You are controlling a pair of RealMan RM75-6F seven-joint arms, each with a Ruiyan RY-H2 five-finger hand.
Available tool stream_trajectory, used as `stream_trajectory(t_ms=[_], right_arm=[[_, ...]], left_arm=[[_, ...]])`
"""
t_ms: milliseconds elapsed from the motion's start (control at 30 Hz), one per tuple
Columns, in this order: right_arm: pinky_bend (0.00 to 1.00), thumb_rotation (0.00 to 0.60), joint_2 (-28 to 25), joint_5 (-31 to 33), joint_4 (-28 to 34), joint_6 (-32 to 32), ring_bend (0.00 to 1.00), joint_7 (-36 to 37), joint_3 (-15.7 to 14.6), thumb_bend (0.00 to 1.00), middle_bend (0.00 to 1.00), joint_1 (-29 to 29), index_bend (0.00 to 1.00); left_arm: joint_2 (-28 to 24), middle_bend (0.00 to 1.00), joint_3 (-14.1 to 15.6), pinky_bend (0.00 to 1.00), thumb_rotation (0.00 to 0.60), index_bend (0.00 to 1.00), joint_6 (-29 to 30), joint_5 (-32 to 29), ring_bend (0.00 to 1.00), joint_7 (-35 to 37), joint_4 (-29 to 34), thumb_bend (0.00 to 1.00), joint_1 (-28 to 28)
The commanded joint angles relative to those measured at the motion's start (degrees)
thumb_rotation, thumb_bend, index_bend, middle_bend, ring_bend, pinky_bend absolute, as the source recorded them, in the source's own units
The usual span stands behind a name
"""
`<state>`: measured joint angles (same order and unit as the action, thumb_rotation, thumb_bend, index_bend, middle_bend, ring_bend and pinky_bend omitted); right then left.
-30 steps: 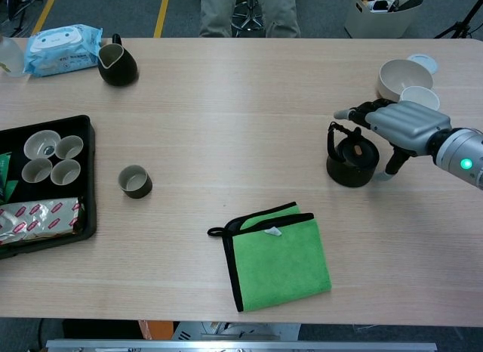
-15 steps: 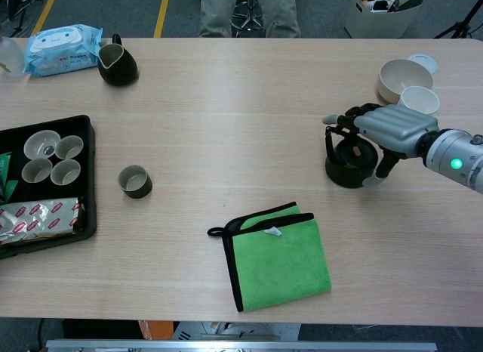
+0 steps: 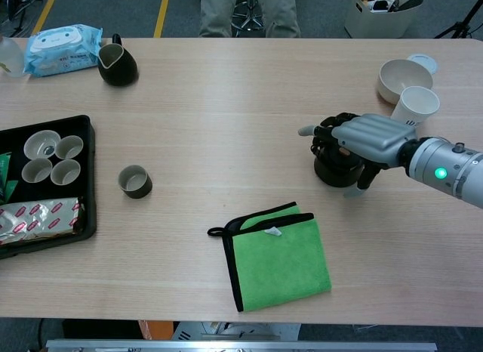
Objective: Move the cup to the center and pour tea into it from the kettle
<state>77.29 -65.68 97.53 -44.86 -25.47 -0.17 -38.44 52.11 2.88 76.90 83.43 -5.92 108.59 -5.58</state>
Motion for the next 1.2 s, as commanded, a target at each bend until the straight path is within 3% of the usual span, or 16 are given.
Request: stream_trajectory(t_ms=[33, 567, 933, 1200], right_arm=[[0.00, 0.600, -0.8, -1.3, 1.0, 0.5, 0.05, 0.7, -0.8, 0.00, 0.21, -0.2, 0.00], [0.00, 0.600, -8.7, -11.6, 6.1, -4.2, 0.05, 5.2, -5.6, 0.00, 0.24, 3.5, 0.00], [0.00, 0.600, -5.2, -11.1, 4.9, -6.2, 0.05, 3.4, -3.6, 0.00, 0.19, 4.0, 0.00], [0.00, 0.600, -1.1, -8.2, 3.4, -9.5, 0.05, -6.5, -2.1, 0.00, 0.19, 4.2, 0.00]], left_arm=[[0.0, 0.03, 0.0, 0.02, 0.600, 0.05, 0.0, 0.0, 0.02, 0.0, -0.1, 0.28, 0.0], [0.2, 0.03, 0.2, 0.02, 0.600, 0.05, -0.5, 0.5, 0.02, -0.3, 0.1, 0.28, -0.2], [-0.5, 0.03, 0.4, 0.02, 0.600, 0.05, -0.4, 0.9, 0.02, 0.7, 0.6, 0.28, 0.0], [-0.7, 0.03, 0.6, 0.02, 0.600, 0.05, -0.6, 1.0, 0.02, 1.3, 0.4, 0.28, 0.1]])
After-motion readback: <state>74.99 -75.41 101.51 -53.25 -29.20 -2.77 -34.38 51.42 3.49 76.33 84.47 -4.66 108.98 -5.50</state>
